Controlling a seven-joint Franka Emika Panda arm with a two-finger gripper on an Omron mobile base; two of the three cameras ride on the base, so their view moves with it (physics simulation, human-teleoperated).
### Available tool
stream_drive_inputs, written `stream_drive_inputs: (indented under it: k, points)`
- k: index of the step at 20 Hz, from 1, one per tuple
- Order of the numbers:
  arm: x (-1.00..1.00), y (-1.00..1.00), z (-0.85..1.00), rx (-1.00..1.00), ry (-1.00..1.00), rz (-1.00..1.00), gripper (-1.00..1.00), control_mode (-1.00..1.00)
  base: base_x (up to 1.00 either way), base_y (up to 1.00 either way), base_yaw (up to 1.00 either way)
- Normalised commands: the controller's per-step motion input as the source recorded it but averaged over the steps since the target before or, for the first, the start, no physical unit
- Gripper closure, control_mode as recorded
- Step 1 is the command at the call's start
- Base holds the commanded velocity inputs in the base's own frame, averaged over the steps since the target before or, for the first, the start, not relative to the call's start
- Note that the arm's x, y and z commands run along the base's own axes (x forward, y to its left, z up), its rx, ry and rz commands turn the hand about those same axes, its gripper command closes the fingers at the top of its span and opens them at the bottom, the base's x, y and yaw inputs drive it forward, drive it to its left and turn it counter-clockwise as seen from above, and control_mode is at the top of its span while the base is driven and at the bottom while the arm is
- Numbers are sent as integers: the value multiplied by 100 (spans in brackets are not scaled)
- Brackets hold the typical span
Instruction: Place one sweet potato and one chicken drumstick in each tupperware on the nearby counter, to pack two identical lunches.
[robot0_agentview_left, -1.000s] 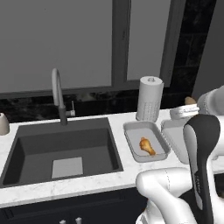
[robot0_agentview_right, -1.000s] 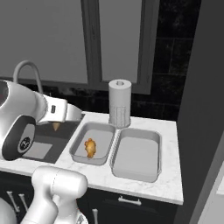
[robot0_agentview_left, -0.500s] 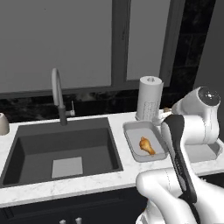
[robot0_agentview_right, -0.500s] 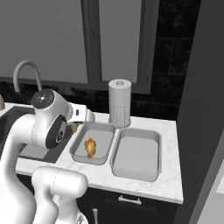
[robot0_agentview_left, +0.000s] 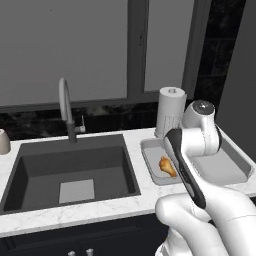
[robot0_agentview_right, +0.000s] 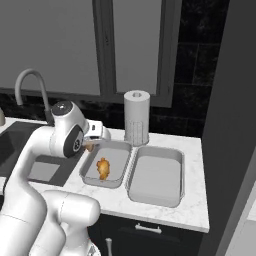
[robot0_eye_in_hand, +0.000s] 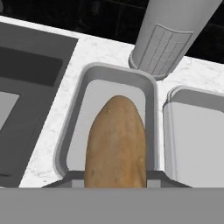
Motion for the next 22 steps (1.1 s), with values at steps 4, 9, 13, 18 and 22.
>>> stream_drive_inputs:
  k: [4, 9, 13, 18, 22]
  points:
    - [10, -23, -36, 0, 4, 0, 100, -100, 0, 0, 0]
    - [39, -16, -48, 0, 0, 0, 100, -100, 0, 0, 0]
    - [52, 0, -55, 0, 3, 0, 100, -100, 0, 0, 0]
    - [50, 0, -56, 0, 12, 0, 100, -100, 0, 0, 0]
    - [38, 0, -40, 0, 8, 0, 100, -100, 0, 0, 0]
